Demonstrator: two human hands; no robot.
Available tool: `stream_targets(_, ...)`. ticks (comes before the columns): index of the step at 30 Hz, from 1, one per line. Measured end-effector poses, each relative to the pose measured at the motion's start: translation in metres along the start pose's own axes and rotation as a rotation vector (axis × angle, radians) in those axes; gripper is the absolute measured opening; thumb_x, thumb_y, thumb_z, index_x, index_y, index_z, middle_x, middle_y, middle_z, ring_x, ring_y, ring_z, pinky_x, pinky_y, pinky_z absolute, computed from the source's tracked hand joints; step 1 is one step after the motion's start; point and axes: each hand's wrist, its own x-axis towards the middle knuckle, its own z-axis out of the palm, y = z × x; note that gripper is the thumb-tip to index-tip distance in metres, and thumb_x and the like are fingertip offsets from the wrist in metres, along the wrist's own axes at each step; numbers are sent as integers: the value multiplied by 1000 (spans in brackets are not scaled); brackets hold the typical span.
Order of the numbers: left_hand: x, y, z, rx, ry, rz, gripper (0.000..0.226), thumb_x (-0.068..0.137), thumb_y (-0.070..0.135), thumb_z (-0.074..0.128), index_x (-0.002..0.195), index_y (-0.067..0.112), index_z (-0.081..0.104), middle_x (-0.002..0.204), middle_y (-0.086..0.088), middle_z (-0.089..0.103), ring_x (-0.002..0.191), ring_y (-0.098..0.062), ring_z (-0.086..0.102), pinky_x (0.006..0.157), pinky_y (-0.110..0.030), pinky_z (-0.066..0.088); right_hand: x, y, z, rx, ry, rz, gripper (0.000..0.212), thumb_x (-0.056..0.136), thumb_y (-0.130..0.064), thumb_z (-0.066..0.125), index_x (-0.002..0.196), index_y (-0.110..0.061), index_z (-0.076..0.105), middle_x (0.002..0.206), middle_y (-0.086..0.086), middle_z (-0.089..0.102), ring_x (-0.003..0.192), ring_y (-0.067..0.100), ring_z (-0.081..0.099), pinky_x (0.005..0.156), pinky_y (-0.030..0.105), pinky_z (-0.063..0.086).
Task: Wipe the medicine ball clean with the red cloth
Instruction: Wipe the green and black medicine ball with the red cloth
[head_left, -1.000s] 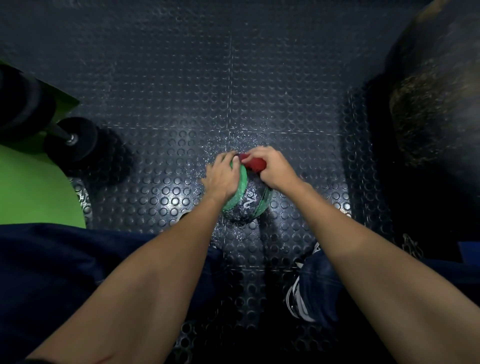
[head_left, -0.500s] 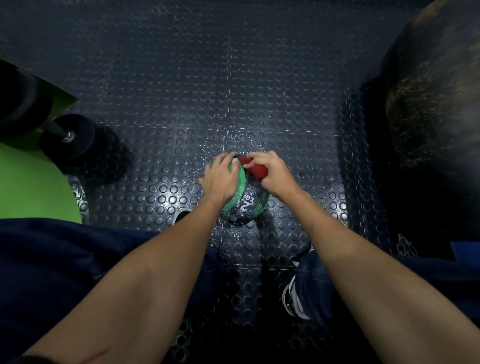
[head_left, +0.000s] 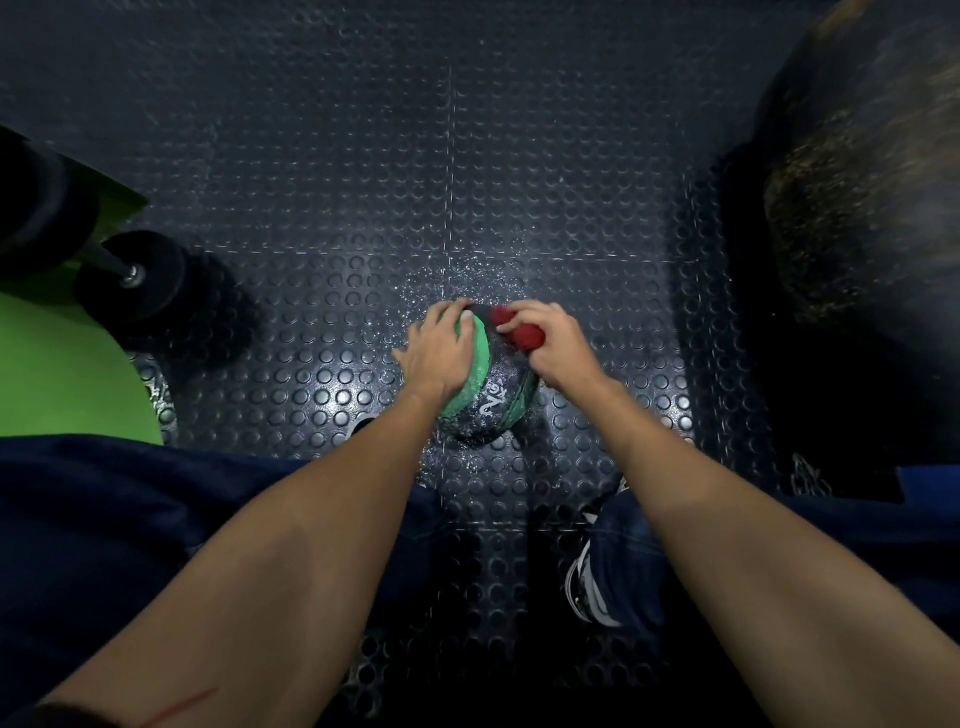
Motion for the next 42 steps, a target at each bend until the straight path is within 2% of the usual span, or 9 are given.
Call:
stream_targets(4,-2,4,1,42,-1,15,49,106,49,22,148,34,41,156,7,37,142,-26,35,114,-63,18,1,-4,-1,-29,63,72,46,69,19,55,97,-13,72,111,1,65,103,22,53,94,38,45)
stream_targets(8,-2,4,1,29,-3,17,48,106,49,23,148,34,41,157,7,36,142,-26,34,113,-65,18,-3,-4,-2,80,120,201,44,73,18,52,97,-11,73,104,0,66,89,16,58,78,20,49)
stream_targets(10,-4,3,2,-3,10,27,49,105,49,23,146,33,43,155,6,38,142,-26,34,113,-67,21,0,-3,-2,88,162,353,40,77,12,52,97,-17,74,100,3,69,89,19,61,77,25,51)
stream_targets(13,-7,-2,3,-60,46,9,50,104,50,21,144,32,44,153,6,40,139,-25,37,111,-66,27,0,-9,-3,115,61,236,47,77,14,51,99,-20,73,112,0,66,97,17,59,82,28,48)
stream_targets(18,-7,-26,4,-109,54,-15,67,93,64,6,143,36,40,152,5,41,136,-26,44,110,-69,30,-12,10,-15,159,-59,376,44,84,12,48,107,-19,69,108,10,66,71,18,62,59,35,56)
stream_targets(24,-4,-6,-10,32,-51,20,42,105,51,25,132,26,46,146,0,44,139,-31,36,111,-71,15,9,-17,-4,121,7,113,60,77,10,58,123,-28,60,121,-1,62,111,17,56,98,34,45)
stream_targets(31,-4,7,-4,30,-73,21,46,106,50,25,140,27,46,149,-3,36,135,-35,37,110,-67,31,28,-29,1,-56,-22,234,39,75,2,52,100,-20,72,99,9,71,95,27,63,84,33,52)
stream_targets(37,-6,3,1,41,-61,39,55,104,53,25,144,20,40,149,-2,37,136,-31,37,108,-67,33,33,-13,-6,-43,-84,348,40,78,2,50,105,-20,71,98,11,70,94,28,65,85,37,54)
stream_targets(42,-5,-9,-1,-12,-38,89,48,105,49,30,136,16,46,142,-2,41,130,-29,40,105,-62,38,11,-5,-3,209,-50,295,52,78,17,45,107,-17,72,107,5,70,95,19,63,77,21,53)
